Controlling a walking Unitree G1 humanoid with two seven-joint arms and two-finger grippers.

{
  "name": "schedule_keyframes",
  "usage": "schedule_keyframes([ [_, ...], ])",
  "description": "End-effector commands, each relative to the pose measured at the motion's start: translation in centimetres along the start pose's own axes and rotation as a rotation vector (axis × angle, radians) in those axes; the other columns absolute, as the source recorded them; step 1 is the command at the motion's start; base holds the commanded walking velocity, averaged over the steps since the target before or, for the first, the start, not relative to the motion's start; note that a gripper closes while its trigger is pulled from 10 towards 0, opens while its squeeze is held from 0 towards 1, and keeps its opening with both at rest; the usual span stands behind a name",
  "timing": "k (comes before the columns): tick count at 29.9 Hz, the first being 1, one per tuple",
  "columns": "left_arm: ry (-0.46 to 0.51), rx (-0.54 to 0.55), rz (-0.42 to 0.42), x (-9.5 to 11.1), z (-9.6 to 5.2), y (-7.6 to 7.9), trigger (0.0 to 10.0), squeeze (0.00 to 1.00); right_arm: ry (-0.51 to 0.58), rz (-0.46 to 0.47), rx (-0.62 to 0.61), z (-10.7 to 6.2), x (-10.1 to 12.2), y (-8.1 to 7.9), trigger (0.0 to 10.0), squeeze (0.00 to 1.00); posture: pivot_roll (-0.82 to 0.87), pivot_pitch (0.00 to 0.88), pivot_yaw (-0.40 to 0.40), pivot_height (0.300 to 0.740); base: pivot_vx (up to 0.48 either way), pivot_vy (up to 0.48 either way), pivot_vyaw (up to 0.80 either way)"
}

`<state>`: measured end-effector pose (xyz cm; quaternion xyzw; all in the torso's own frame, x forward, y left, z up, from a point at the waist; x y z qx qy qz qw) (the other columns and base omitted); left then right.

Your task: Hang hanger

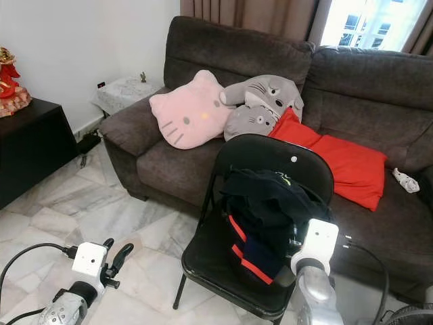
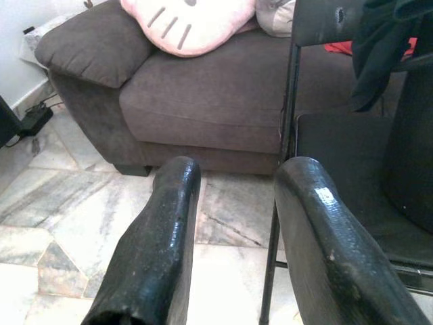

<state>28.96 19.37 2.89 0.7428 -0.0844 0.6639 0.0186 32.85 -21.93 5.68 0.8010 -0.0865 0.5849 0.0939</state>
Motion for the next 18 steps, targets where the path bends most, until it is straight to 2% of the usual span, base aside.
schedule_keyframes([
  [1, -0.004, 0.0, -0.002, 0.0, 0.0, 0.1, 10.0, 0.0, -0.005, -0.008, 0.012, 0.4, 0.3, -0.3, 10.0, 0.0, 0.02, 0.0, -0.026, 0.74, 0.0, 0.0, 0.0],
  [12, -0.007, -0.004, -0.002, 0.0, 0.0, 0.2, 10.0, 0.0, -0.02, -0.037, 0.036, 1.4, 0.3, -0.7, 10.0, 0.0, 0.02, 0.0, -0.026, 0.74, 0.0, 0.0, 0.0],
  [18, -0.007, -0.002, -0.004, 0.0, 0.1, 0.3, 10.0, 0.0, -0.003, -0.028, -0.038, 1.8, 0.7, 0.5, 10.0, 0.0, 0.02, 0.0, -0.026, 0.74, 0.0, 0.0, 0.0],
])
Point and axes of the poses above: a point about 5 cm out from each wrist's last joint towards the gripper, its own z axis pointing out of the wrist towards the gripper, its own x axis along the axis of the wrist's last joint, y = z × x, the point moved 4 cm from there along z, pointing out of the wrist towards the gripper, and after that the axes turned 4 degrees about -z, right-handed, at the moved point
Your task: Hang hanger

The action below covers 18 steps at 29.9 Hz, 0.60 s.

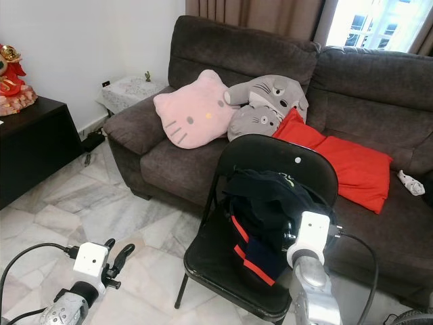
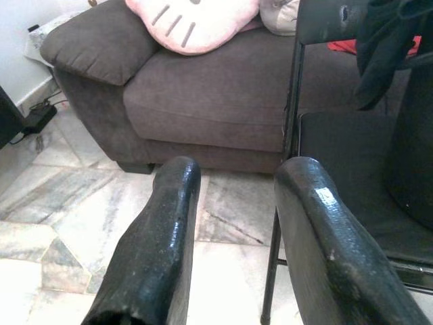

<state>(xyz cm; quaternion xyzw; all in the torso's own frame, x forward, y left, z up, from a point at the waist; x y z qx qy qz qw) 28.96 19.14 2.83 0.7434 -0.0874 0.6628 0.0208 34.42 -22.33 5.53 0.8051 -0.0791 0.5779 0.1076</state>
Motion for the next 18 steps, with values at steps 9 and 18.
schedule_keyframes([
  [9, -0.007, 0.003, -0.005, 0.0, 0.1, 0.1, 10.0, 0.0, 0.042, 0.0, -0.077, 0.5, 0.8, 1.5, 10.0, 0.0, 0.02, 0.0, -0.025, 0.74, 0.0, 0.0, 0.0],
  [18, -0.011, -0.001, -0.002, -0.1, 0.2, 0.1, 10.0, 0.0, -0.027, 0.074, -0.085, 1.2, -0.4, 1.2, 10.0, 0.0, 0.03, 0.0, -0.02, 0.74, 0.0, 0.0, 0.0],
])
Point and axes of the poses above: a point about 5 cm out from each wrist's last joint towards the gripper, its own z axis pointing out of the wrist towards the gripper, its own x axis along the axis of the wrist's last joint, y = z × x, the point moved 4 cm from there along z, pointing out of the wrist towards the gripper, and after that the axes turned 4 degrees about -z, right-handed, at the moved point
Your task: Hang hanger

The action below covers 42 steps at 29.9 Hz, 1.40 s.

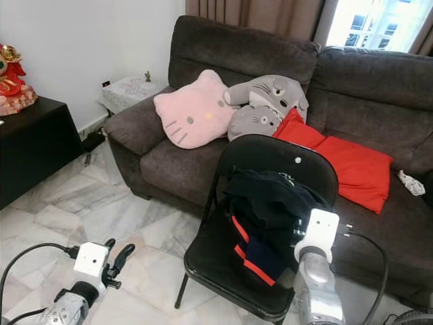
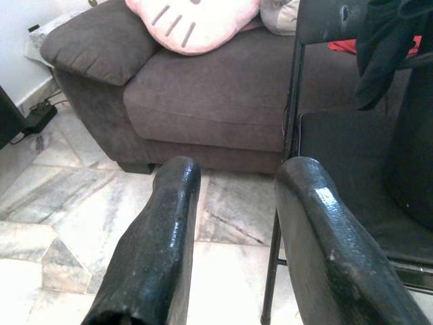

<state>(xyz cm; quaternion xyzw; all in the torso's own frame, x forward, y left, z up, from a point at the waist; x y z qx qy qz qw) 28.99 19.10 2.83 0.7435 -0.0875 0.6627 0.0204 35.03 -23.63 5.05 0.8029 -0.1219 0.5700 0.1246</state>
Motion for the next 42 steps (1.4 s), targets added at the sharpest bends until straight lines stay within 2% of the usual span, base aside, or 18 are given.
schedule_keyframes([
  [1, -0.011, -0.002, -0.002, -0.1, 0.1, 0.0, 10.0, 0.0, -0.012, 0.033, -0.005, 0.2, -0.1, 0.1, 10.0, 0.0, 0.03, 0.0, -0.019, 0.74, 0.0, 0.0, 0.0],
  [10, -0.014, -0.003, -0.001, -0.1, 0.2, 0.0, 10.0, 0.0, -0.009, 0.077, -0.005, 0.9, 0.6, -0.1, 10.0, 0.0, 0.03, 0.0, -0.014, 0.74, 0.0, 0.0, 0.0],
  [13, -0.015, -0.002, 0.0, -0.1, 0.2, 0.0, 10.0, 0.0, 0.027, 0.085, -0.023, 1.2, 1.3, 0.0, 10.0, 0.0, 0.03, 0.0, -0.013, 0.74, 0.0, 0.0, 0.0],
  [16, -0.015, -0.003, 0.001, -0.1, 0.2, 0.0, 10.0, 0.0, 0.036, 0.075, -0.063, 1.3, 1.4, 0.6, 10.0, 0.0, 0.03, 0.0, -0.012, 0.74, 0.0, 0.0, 0.0],
  [17, -0.015, -0.003, 0.002, -0.1, 0.2, 0.0, 10.0, 0.0, 0.035, 0.078, -0.12, 1.3, 1.3, 1.4, 10.0, 0.0, 0.03, 0.0, -0.012, 0.74, 0.0, 0.0, 0.0],
  [21, -0.017, -0.005, 0.002, -0.1, 0.3, 0.0, 10.0, 0.0, 0.028, 0.083, -0.165, 1.3, 1.0, 2.1, 10.0, 0.0, 0.03, 0.0, -0.01, 0.74, 0.0, 0.0, 0.0],
  [27, -0.019, -0.007, 0.002, -0.2, 0.3, 0.1, 10.0, 0.0, -0.012, 0.11, -0.148, 1.6, 0.5, 1.9, 10.0, 0.0, 0.03, 0.0, -0.011, 0.74, 0.0, 0.0, 0.0],
  [30, -0.02, -0.006, 0.0, -0.2, 0.3, 0.1, 10.0, 0.0, -0.011, 0.155, -0.093, 1.9, 0.8, 1.1, 10.0, 0.0, 0.03, 0.0, -0.01, 0.74, 0.0, 0.0, 0.0],
  [34, -0.022, -0.007, -0.002, -0.3, 0.4, 0.1, 10.0, 0.0, -0.026, 0.159, -0.052, 2.2, 0.9, 0.4, 10.0, 0.0, 0.04, 0.0, -0.009, 0.74, 0.0, 0.0, 0.0],
  [42, -0.025, -0.006, -0.004, -0.3, 0.4, 0.1, 10.0, 0.0, -0.042, 0.189, -0.059, 2.5, 1.1, 0.2, 10.0, 0.0, 0.04, 0.0, -0.01, 0.74, 0.0, 0.0, 0.0],
])
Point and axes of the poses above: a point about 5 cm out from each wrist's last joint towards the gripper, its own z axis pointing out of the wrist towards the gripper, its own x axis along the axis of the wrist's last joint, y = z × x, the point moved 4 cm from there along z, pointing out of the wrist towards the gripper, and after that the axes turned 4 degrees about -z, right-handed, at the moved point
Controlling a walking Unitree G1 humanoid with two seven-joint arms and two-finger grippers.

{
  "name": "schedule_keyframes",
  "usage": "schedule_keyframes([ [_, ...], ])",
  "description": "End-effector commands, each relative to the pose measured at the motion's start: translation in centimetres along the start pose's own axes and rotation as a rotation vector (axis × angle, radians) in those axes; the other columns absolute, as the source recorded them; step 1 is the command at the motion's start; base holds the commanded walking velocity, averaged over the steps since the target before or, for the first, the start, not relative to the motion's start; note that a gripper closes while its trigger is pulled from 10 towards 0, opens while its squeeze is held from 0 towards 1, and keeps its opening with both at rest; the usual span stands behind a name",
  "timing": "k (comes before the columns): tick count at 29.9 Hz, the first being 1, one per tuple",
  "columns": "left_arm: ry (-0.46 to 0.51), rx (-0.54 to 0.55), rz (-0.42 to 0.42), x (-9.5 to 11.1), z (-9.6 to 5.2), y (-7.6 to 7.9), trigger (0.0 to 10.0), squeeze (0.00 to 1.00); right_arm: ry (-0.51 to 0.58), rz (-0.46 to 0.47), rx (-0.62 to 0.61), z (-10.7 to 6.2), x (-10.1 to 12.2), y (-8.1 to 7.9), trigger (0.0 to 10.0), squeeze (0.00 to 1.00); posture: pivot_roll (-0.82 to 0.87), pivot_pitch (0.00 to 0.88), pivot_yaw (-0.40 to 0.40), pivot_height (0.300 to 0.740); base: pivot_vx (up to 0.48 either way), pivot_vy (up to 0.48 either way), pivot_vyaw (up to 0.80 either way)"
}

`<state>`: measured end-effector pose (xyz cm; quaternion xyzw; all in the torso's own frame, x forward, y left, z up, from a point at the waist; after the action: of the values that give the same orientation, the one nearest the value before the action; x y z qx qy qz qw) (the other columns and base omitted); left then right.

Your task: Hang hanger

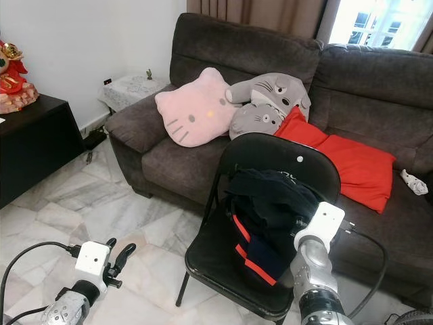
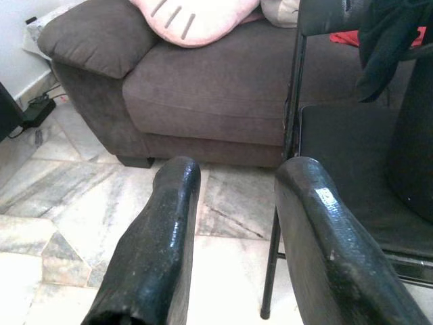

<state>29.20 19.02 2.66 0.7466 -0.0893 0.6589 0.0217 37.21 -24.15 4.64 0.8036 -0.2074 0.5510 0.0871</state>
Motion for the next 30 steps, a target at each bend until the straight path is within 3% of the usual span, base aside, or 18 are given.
schedule_keyframes([
  [1, -0.015, 0.0, -0.004, -0.2, 0.2, 0.1, 10.0, 0.0, 0.027, 0.019, -0.036, 0.3, 1.1, 0.5, 10.0, 0.0, 0.04, 0.0, -0.011, 0.74, 0.0, 0.0, 0.0],
  [8, -0.015, 0.003, -0.005, -0.2, 0.2, 0.1, 10.0, 0.0, 0.056, 0.029, -0.123, 0.4, 1.7, 2.0, 10.0, 0.0, 0.04, 0.0, -0.012, 0.74, 0.0, 0.0, 0.0],
  [9, -0.015, 0.003, -0.005, -0.2, 0.3, 0.1, 10.0, 0.0, 0.055, 0.027, -0.119, 0.4, 1.6, 2.0, 3.6, 0.0, 0.04, 0.0, -0.011, 0.74, 0.0, 0.0, 0.0],
  [10, -0.015, 0.003, -0.005, -0.2, 0.3, 0.1, 10.0, 0.0, 0.055, 0.027, -0.119, 0.4, 1.6, 2.0, 3.6, 0.0, 0.04, 0.0, -0.011, 0.74, 0.0, 0.0, 0.0],
  [11, -0.015, 0.002, -0.005, -0.2, 0.3, 0.1, 10.0, 0.0, 0.054, 0.025, -0.115, 0.4, 1.6, 1.9, 0.0, 0.0, 0.04, 0.0, -0.011, 0.74, 0.0, 0.0, 0.0],
  [16, -0.017, 0.0, -0.006, -0.2, 0.3, 0.1, 10.0, 0.0, 0.038, 0.017, -0.093, 0.4, 1.3, 1.5, 0.0, 0.0, 0.04, 0.0, -0.012, 0.74, 0.0, 0.0, 0.0],
  [17, -0.017, 0.0, -0.006, -0.3, 0.3, 0.1, 10.0, 0.0, 0.029, 0.013, -0.084, 0.4, 1.1, 1.3, 6.2, 0.0, 0.04, 0.0, -0.011, 0.74, 0.0, 0.0, 0.0],
  [18, -0.018, 0.0, -0.007, -0.3, 0.4, 0.1, 10.0, 0.0, 0.021, 0.007, -0.075, 0.4, 1.0, 1.0, 10.0, 0.0, 0.04, 0.0, -0.013, 0.74, 0.0, 0.0, 0.0],
  [25, -0.023, -0.001, -0.009, -0.3, 0.4, 0.2, 10.0, 0.0, -0.032, -0.015, -0.036, 0.4, 0.2, 0.3, 10.0, 0.0, 0.04, 0.0, -0.013, 0.74, 0.0, 0.0, 0.0],
  [30, -0.022, 0.001, -0.009, -0.3, 0.4, 0.2, 10.0, 0.0, -0.008, -0.002, -0.052, 0.5, 0.6, 0.6, 10.0, 0.0, 0.04, 0.0, -0.013, 0.74, 0.0, 0.0, 0.0],
])
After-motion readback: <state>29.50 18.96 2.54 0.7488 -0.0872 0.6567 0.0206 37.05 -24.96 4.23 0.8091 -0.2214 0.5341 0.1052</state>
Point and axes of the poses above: a point about 5 cm out from each wrist's last joint towards the gripper, its own z axis pointing out of the wrist towards the gripper, its own x axis along the axis of the wrist's last joint, y = z × x, the point moved 4 cm from there along z, pointing out of the wrist towards the gripper, and after that the axes turned 4 degrees about -z, right-handed, at the moved point
